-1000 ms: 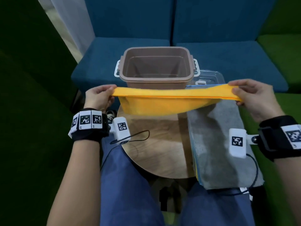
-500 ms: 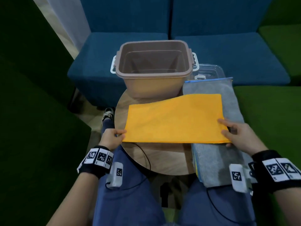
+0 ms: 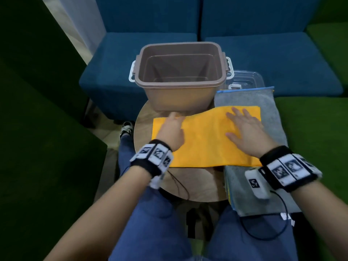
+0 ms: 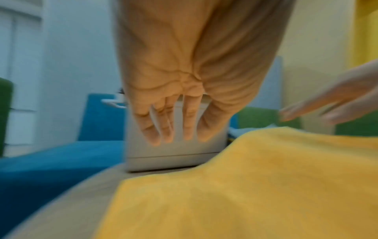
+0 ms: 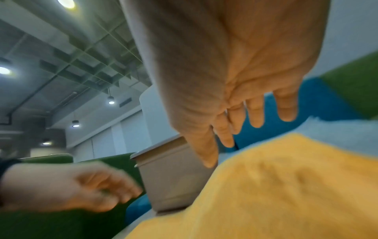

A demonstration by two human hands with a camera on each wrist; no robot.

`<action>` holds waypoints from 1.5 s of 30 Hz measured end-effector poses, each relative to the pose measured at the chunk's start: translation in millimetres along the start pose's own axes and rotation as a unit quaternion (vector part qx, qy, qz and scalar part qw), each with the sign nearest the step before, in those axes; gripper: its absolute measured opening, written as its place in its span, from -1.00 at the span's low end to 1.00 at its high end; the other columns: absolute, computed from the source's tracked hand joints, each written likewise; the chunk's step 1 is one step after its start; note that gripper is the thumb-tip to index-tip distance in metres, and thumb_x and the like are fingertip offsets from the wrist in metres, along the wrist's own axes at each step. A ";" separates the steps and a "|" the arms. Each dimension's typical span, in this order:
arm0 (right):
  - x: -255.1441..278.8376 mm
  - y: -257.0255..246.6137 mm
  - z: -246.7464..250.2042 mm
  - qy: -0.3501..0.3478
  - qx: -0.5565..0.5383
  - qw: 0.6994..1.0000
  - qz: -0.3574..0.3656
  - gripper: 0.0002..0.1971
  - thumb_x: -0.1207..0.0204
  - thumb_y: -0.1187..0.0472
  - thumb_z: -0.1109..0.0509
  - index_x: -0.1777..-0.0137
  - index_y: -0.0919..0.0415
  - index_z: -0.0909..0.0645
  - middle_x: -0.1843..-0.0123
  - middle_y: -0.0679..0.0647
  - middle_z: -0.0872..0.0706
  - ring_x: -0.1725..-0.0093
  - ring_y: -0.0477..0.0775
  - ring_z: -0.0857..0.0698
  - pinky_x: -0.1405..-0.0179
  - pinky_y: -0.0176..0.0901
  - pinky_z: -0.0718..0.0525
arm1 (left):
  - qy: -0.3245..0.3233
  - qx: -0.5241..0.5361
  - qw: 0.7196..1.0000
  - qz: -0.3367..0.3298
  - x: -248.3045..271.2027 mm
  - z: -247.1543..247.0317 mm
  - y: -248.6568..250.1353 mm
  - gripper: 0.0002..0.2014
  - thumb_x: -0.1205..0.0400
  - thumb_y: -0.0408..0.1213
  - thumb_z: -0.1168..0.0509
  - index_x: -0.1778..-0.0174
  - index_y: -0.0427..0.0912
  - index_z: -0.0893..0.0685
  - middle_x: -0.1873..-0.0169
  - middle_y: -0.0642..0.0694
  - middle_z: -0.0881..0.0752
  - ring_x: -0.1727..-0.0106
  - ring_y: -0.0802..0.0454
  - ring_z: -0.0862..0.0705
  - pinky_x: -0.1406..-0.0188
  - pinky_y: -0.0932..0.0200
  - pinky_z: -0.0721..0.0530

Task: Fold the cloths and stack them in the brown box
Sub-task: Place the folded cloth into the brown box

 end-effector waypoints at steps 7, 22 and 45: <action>-25.5 35.7 -43.0 -0.089 0.025 0.995 -0.048 -0.36 -0.68 -0.30 0.06 -0.65 -0.36 0.30 -0.70 -0.25 0.38 -0.71 0.14 0.33 -0.56 0.51 0.20 | -0.192 -0.065 0.978 0.045 -29.2 -122.9 19.7 -0.37 -0.77 0.09 0.04 -0.68 0.20 0.25 -0.68 0.00 0.33 -0.70 -0.06 0.24 -0.55 -0.49 0.14; -23.2 51.4 -53.4 -0.093 0.015 0.994 -0.048 -0.39 -0.67 -0.32 0.17 -0.62 -0.39 0.39 -0.68 -0.25 0.45 -0.69 0.08 0.38 -0.58 0.45 0.31 | -0.084 -0.169 0.968 0.165 -10.5 -61.2 -86.3 0.08 -0.49 0.54 0.10 -0.66 -0.14 0.38 -0.64 -0.05 0.45 -0.65 -0.11 0.45 -0.50 -0.52 0.37; -23.1 47.0 -52.4 -0.079 -0.001 0.996 -0.034 -0.37 -0.68 -0.31 0.11 -0.64 -0.38 0.33 -0.70 -0.25 0.40 -0.70 0.08 0.36 -0.59 0.44 0.30 | -0.079 -0.101 0.983 0.128 -10.4 -82.1 -89.0 -0.18 -0.58 0.47 0.16 -0.66 0.21 0.33 -0.63 0.12 0.42 -0.66 -0.07 0.41 -0.55 -0.30 0.41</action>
Point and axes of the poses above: each hand's wrist, its own x-axis away from the middle knuckle, its own z-axis out of the back of the hand, y = z × x, the point moved 9 cm from there along -x, towards the middle knuckle
